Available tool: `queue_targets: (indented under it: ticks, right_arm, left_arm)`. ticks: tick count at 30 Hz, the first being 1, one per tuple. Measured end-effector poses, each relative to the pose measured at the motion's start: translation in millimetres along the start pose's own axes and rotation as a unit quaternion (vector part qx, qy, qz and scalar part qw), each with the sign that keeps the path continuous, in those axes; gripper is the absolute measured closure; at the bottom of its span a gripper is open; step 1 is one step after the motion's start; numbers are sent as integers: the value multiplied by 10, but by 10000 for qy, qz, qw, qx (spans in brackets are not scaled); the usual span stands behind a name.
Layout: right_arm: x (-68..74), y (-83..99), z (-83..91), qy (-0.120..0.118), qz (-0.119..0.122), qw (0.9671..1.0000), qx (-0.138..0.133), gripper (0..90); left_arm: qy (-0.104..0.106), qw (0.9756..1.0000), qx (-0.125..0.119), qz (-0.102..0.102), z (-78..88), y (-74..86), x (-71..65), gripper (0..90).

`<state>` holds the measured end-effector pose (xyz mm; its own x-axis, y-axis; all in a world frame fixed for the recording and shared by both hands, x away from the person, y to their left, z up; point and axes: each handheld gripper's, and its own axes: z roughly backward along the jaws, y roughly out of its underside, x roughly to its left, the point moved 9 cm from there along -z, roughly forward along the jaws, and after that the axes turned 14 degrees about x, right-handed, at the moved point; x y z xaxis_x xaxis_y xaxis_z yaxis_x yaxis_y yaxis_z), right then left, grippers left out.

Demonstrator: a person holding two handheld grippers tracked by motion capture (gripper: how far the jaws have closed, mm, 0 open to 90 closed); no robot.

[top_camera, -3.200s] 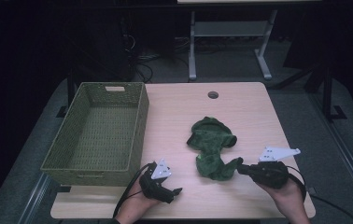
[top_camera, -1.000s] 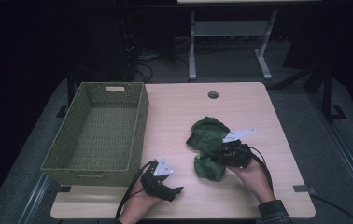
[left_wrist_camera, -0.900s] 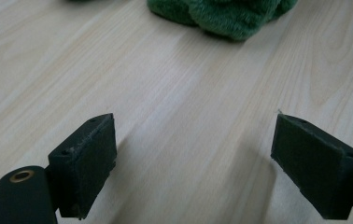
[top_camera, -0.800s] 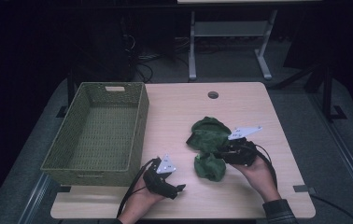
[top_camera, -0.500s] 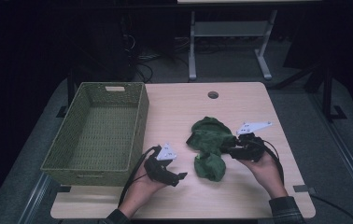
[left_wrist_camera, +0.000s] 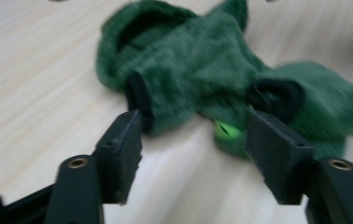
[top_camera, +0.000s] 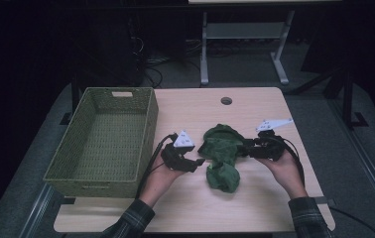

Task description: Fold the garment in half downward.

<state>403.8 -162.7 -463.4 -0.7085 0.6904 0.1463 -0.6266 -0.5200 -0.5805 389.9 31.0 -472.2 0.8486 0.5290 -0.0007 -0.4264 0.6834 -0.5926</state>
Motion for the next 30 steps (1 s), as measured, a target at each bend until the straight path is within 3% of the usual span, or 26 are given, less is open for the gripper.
queue_targets:
  ticks: [9,11,15,19,23,26,30]
  right_arm:
    - [-288,-186,-82,165,-180,9997,-47,615]
    - [-360,-194,-143,210,-245,9994,124,616]
    - [-483,-253,-207,267,-309,9992,20,636]
    - [-598,-256,-314,259,-434,9986,166,638]
    - [-660,-257,-430,223,-407,9986,249,636]
    - [-704,-206,-542,196,-425,9981,398,636]
    - [-741,-157,-652,165,-477,9972,546,637]
  left_arm:
    - [-38,9999,-83,108,-172,-340,323,462]
    - [-25,9998,-33,185,-250,-383,383,471]
    - [-37,9998,113,180,-411,-439,514,489]
    - [13,9995,185,238,-542,-476,612,514]
    - [14,9991,399,139,-672,-486,661,525]
    - [72,9993,320,202,-740,-499,706,537]
    - [131,9988,390,259,-821,-483,782,552]
